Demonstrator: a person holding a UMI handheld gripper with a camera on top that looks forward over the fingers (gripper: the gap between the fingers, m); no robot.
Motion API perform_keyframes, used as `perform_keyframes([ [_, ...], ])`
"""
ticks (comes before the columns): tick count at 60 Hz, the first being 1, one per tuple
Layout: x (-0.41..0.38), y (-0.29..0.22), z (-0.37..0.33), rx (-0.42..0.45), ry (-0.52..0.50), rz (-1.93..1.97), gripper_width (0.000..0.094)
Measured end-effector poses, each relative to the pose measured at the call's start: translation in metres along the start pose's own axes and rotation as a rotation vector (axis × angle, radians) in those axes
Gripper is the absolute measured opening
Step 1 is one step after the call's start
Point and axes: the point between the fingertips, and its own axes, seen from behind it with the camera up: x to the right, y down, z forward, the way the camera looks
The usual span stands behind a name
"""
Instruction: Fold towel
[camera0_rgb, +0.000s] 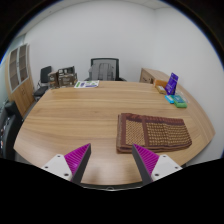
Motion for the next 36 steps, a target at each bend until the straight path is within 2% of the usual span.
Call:
perform_keyframes([
  [11, 0.040, -0.013, 0.103, -0.031, 0.033, 0.030, 0.0859],
  [17, 0.046, -0.007, 0.140, -0.072, 0.046, 0.042, 0.0818],
  [21, 0.051, -0.002, 0.155, -0.083, 0.050, 0.034, 0.0755],
  [29, 0.049, -0.012, 0.164, -0.057, 0.046, -0.021, 0.0501],
  [32, 0.053, -0.013, 0.164, -0.063, 0.056, -0.043, 0.0329],
  [35, 0.065, -0.016, 0.166, -0.063, 0.083, -0.046, 0.0116],
  [36, 0.063, -0.017, 0.166, -0.059, 0.084, -0.032, 0.0109],
])
